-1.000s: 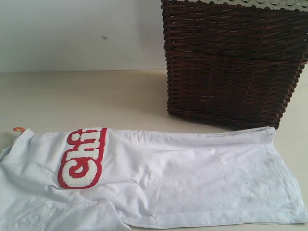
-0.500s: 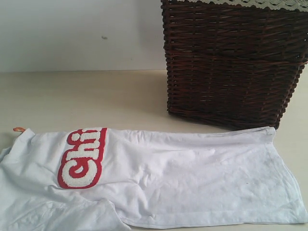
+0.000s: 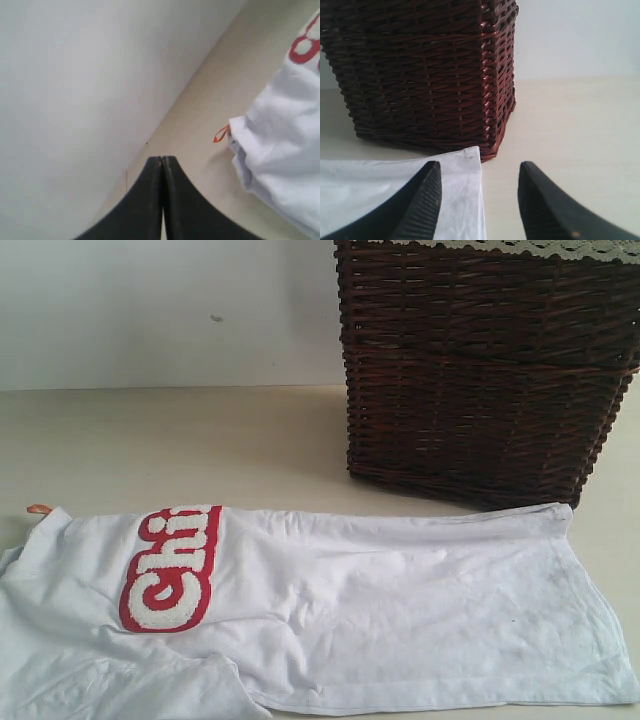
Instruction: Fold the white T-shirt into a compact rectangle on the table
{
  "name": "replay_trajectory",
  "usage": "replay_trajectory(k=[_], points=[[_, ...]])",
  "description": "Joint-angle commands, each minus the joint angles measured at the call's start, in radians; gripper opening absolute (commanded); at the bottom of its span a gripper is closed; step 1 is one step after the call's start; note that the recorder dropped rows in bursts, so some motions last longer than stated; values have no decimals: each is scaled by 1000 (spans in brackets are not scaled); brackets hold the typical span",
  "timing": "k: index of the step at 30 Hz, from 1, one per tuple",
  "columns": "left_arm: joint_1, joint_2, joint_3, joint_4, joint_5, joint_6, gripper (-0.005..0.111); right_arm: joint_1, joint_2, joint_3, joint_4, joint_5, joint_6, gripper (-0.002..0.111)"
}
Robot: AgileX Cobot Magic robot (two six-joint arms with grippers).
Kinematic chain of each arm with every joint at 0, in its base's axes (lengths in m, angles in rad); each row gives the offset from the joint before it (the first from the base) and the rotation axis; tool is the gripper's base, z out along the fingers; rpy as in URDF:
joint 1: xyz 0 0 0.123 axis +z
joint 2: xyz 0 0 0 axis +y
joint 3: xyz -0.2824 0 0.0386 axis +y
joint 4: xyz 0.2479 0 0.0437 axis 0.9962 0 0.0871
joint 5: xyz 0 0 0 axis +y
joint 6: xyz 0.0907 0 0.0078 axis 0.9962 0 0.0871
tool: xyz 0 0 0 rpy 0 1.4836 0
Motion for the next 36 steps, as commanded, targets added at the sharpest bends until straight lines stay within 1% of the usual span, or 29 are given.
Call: replay_trajectory(k=[1,3,4,6,7,9,10,12,13,16,19,21,23,25,28,32,34,36], points=[[-66,1,0,48,-9,-25,0,-6,-6,5,-3,-14,1,47],[-72,26,0,-28,16,-115,0,-6,-6,5,-3,-14,1,47],[-89,53,0,-76,-19,-243,0,-6,-6,5,-3,-14,1,47],[-111,104,0,-127,-118,-452,0,-6,-6,5,-3,-14,1,47],[-119,155,0,-134,-207,-558,0,-6,-6,5,-3,-14,1,47],[-123,235,-9,-150,-312,-737,0,-6,-6,5,-3,-14,1,47],[-128,292,-18,-178,-374,-858,0,-6,-6,5,-3,-14,1,47],[-150,364,-29,-241,-430,-999,0,-6,-6,5,-3,-14,1,47],[-165,408,-34,-299,-449,-1073,0,-6,-6,5,-3,-14,1,47],[-169,599,-55,-417,-466,-1099,0,-6,-6,5,-3,-14,1,47],[-159,799,-103,-460,-464,-1099,0,-6,-6,5,-3,-14,1,47],[-159,904,-154,-419,-473,-1085,0,-6,-6,5,-3,-14,1,47],[-159,983,-203,-301,-501,-1028,0,-6,-6,5,-3,-14,1,47],[-159,1025,-243,-195,-531,-977,0,-6,-6,5,-3,-14,1,47],[-159,1034,-279,-188,-520,-979,0,-6,-6,5,-3,-14,1,47],[-159,1038,-279,-188,-523,-965,0,-6,-6,5,-3,-14,1,47],[-149,1068,-279,-172,-539,-963,0,-6,-6,5,-3,-14,1,47],[-141,1113,-282,-135,-523,-907,0,-6,-6,5,-3,-14,1,47]])
